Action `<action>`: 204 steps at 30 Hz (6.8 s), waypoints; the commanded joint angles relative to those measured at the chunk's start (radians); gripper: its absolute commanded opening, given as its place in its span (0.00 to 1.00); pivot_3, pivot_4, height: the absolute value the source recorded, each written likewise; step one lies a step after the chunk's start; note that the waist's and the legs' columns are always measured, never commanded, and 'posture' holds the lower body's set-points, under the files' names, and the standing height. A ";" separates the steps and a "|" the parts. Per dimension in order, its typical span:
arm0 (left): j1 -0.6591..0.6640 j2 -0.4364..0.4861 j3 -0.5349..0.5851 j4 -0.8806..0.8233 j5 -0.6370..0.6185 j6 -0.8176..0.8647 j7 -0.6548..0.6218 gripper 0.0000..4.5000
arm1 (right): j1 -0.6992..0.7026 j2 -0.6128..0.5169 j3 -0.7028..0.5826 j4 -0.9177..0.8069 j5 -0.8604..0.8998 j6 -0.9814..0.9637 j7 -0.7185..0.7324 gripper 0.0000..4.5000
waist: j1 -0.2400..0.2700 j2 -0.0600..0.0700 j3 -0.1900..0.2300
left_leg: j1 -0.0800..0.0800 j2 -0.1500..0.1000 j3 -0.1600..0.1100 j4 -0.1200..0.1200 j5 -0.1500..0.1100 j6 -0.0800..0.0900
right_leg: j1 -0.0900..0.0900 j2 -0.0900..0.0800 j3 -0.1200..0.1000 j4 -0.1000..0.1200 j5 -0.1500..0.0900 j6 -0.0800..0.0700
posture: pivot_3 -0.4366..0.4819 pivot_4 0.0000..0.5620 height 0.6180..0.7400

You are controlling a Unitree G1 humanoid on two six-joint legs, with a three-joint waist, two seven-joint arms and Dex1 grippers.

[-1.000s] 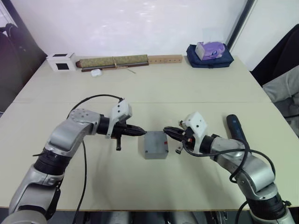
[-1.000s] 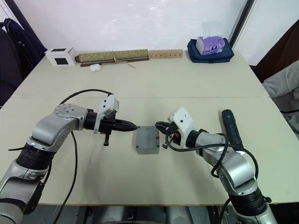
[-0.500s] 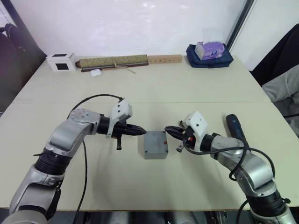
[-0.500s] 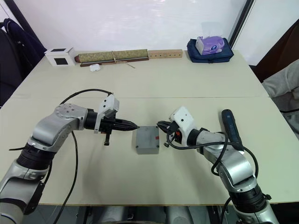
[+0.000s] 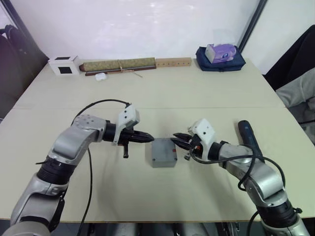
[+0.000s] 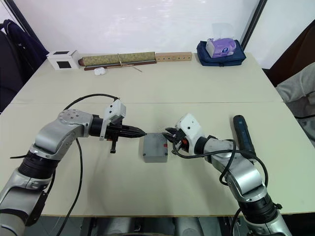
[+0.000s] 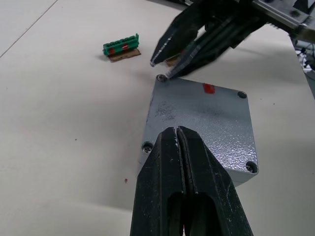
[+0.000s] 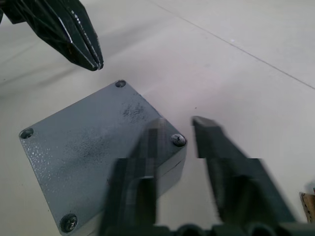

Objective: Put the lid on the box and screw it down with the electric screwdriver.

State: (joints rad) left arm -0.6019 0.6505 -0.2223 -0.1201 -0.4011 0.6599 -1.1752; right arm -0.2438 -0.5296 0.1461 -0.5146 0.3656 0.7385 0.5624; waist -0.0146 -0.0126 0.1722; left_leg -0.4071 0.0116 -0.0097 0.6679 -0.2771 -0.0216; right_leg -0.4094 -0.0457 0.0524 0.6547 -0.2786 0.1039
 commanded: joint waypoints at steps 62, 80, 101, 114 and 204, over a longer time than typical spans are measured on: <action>-0.082 -0.108 -0.034 -0.116 -0.031 -0.066 0.046 0.00 | -0.352 -0.610 0.016 0.819 -0.024 0.344 0.493 0.40 | -0.007 -0.002 -0.001 | 0.002 0.001 0.004 0.001 0.000 0.000 | 0.003 0.000 0.001 -0.001 0.000 0.000 | 0.48 0.27 1.00; -0.065 -0.003 -0.058 -0.004 0.028 -0.069 -0.035 0.00 | -0.199 0.264 -0.445 -0.143 0.486 0.195 -0.211 0.40 | 0.006 0.004 0.003 | -0.004 -0.002 0.000 0.002 0.003 -0.005 | -0.007 -0.005 0.001 0.009 0.000 -0.001 | 0.48 0.27 1.00; -0.073 -0.066 -0.176 0.140 0.174 -0.194 -0.089 0.00 | -0.105 0.279 -0.172 0.016 0.204 -0.144 -0.156 0.40 | -0.003 0.004 0.003 | -0.001 -0.001 0.001 -0.001 0.003 -0.004 | -0.004 0.001 0.000 0.008 -0.002 -0.003 | 0.48 0.27 1.00; -0.081 -0.053 -0.175 0.140 0.183 -0.183 -0.099 0.00 | -0.059 0.257 -0.128 0.130 0.046 -0.306 -0.151 0.40 | -0.003 0.004 0.002 | 0.002 -0.001 0.001 -0.001 0.003 -0.004 | -0.001 0.001 0.000 0.007 -0.002 -0.003 | 0.48 0.27 1.00; -0.002 -0.038 -0.105 -0.161 0.048 -0.104 -0.075 0.00 | -0.109 -0.471 -0.487 0.529 0.745 0.857 -0.498 0.40 | 0.000 0.006 0.001 | -0.002 0.001 0.003 -0.005 0.000 0.001 | -0.001 0.001 0.000 -0.006 -0.002 -0.003 | 0.48 0.27 1.00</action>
State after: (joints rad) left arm -0.5954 0.6091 -0.3467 -0.2572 -0.3444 0.5614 -1.2563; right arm -0.3540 -0.9813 -0.3429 0.0222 1.1593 1.6019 0.0330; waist -0.0144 -0.0064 0.1737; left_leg -0.4089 0.0128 -0.0070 0.6633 -0.2774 -0.0207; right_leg -0.4102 -0.0447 0.0521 0.6491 -0.2810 0.1005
